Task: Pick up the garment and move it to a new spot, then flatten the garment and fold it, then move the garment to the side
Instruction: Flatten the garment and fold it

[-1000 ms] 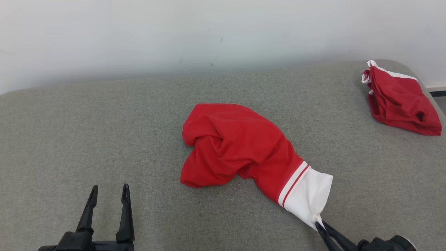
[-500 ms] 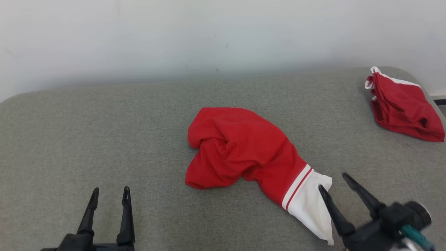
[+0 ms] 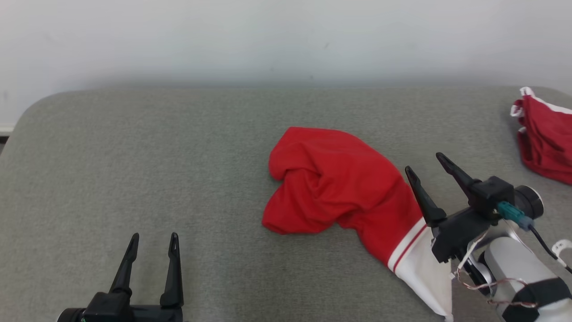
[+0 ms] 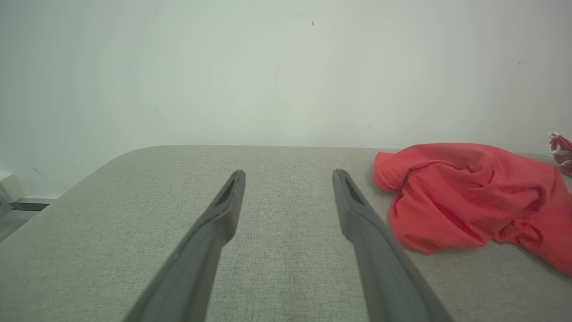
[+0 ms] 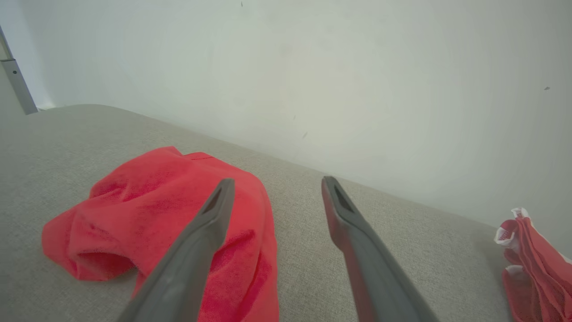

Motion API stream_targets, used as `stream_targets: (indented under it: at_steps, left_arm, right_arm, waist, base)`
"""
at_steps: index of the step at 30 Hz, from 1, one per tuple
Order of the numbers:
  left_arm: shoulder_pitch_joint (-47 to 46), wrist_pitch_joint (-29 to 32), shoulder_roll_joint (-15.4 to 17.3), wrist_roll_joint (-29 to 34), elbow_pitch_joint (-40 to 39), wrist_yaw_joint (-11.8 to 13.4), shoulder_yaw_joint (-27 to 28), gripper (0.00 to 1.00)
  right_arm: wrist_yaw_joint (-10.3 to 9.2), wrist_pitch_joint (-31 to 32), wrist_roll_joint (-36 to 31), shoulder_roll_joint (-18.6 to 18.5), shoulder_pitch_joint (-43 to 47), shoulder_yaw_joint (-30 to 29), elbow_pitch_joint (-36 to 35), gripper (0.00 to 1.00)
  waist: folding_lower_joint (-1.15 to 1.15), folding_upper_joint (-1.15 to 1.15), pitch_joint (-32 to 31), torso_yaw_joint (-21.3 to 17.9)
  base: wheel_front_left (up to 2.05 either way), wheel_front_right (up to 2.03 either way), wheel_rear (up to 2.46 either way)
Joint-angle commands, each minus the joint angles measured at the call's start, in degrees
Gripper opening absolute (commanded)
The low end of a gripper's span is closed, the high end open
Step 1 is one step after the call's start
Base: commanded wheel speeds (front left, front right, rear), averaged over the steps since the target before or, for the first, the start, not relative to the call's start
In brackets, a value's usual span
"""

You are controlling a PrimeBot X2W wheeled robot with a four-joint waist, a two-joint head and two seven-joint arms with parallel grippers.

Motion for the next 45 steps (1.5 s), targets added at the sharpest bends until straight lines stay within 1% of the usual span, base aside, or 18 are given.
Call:
stream_targets:
  at_steps: [1,6,11,12,13,14,16,19,22,25,27,29,31,35,39,45]
  left_arm:
    - [-0.94,-0.18,-0.06,-0.41,0.24,0.19,-0.17,1.00]
    - [-1.66,-0.19,-0.06,-0.53,0.44,0.24,-0.59,1.00]
    - [-2.42,-0.19,-0.05,-0.70,0.56,0.39,-1.25,1.00]
    - [-2.40,-0.19,-0.05,-0.73,0.58,0.42,-1.22,1.00]
    - [-2.37,-0.18,-0.06,-0.80,0.60,0.51,-1.23,1.00]
    - [-2.36,-0.18,-0.07,-0.83,0.64,0.44,-1.20,1.00]
    - [-2.20,-0.19,-0.05,-0.85,0.68,0.61,-1.02,1.00]
    - [-1.76,-0.19,-0.06,-0.90,0.75,0.91,-0.81,1.00]
    - [-1.69,-0.18,-0.05,-0.87,0.75,0.85,-0.73,1.00]
    - [-1.57,-0.19,-0.06,-0.77,0.81,0.75,-0.45,1.00]
    - [-1.37,-0.19,-0.05,-0.78,0.69,0.71,-0.39,1.00]
    - [-1.09,-0.19,-0.06,-0.77,0.56,0.72,-0.32,1.00]
    - [-1.01,-0.19,-0.05,-0.78,0.44,0.76,-0.30,1.00]
    - [-0.89,-0.19,-0.05,-0.90,0.45,0.64,-0.43,1.00]
    - [-0.67,-0.19,-0.05,-1.08,0.37,0.62,-0.72,1.00]
    - [-0.03,-0.18,-0.06,-1.31,0.29,0.88,-0.75,1.00]
  right_arm:
    - [-0.16,-0.25,0.79,0.85,-2.37,1.17,2.73,1.00]
    - [-0.17,0.57,4.54,2.28,-7.14,4.26,12.00,1.00]
    - [-0.16,3.05,11.70,4.03,-9.80,6.66,18.73,1.00]
    - [-0.16,3.88,13.09,4.24,-9.98,7.47,19.45,0.94]
    - [-0.16,4.47,14.81,4.35,-10.17,8.19,19.84,0.40]
    - [-0.16,5.05,16.66,4.44,-10.21,8.58,20.18,0.00]
    - [-0.16,5.47,18.80,3.93,-10.48,10.03,20.39,0.00]
    - [-0.16,3.12,20.42,3.13,-11.46,12.02,19.82,0.00]
    - [-0.16,1.49,20.33,2.65,-12.37,13.15,18.89,0.00]
    - [-0.16,0.11,19.36,2.32,-13.56,14.84,16.28,0.00]
    - [-0.16,-0.17,17.99,2.14,-14.13,15.95,13.53,0.00]
    - [-0.16,-0.23,15.95,2.44,-14.29,15.87,9.08,0.00]
    - [-0.16,-0.24,13.54,2.90,-13.12,16.08,4.51,0.00]
    - [-0.16,-0.24,9.05,3.94,-10.11,18.57,-2.67,0.00]
    - [-0.16,-0.24,6.18,4.65,-6.64,22.65,-6.69,0.00]
    - [-0.17,-0.25,2.16,4.92,-1.72,32.09,-9.36,0.00]
  waist:
    - [0.00,0.00,1.73,2.31]
    - [0.00,0.00,3.19,4.46]
    - [0.00,0.00,4.09,5.93]
    - [0.00,0.00,4.12,6.04]
    - [0.00,0.00,4.13,6.12]
    - [0.00,0.00,4.10,6.15]
    - [0.00,0.00,3.92,6.04]
    - [0.00,0.00,3.43,5.54]
    - [0.00,0.00,3.00,5.11]
    - [0.00,0.00,2.23,4.43]
    - [0.00,0.00,1.76,4.06]
    - [0.00,0.00,1.39,3.68]
    - [0.00,0.00,1.19,3.48]
    - [0.00,0.00,0.95,3.63]
    - [0.00,0.00,0.98,4.31]
    - [0.00,0.00,1.00,5.34]
  base:
    - [0.00,0.00,0.00]
    - [0.00,0.00,0.00]
    - [0.00,0.00,0.00]
    - [0.00,0.00,0.00]
    - [0.00,0.00,0.00]
    - [0.00,0.00,0.00]
    - [0.00,0.00,0.00]
    - [0.00,0.00,0.00]
    - [0.00,0.00,0.00]
    - [0.00,0.00,0.00]
    - [0.00,0.00,0.00]
    - [0.00,0.00,0.00]
    - [0.00,0.00,0.00]
    - [0.00,0.00,0.00]
    - [0.00,0.00,0.00]
    - [0.00,0.00,0.00]
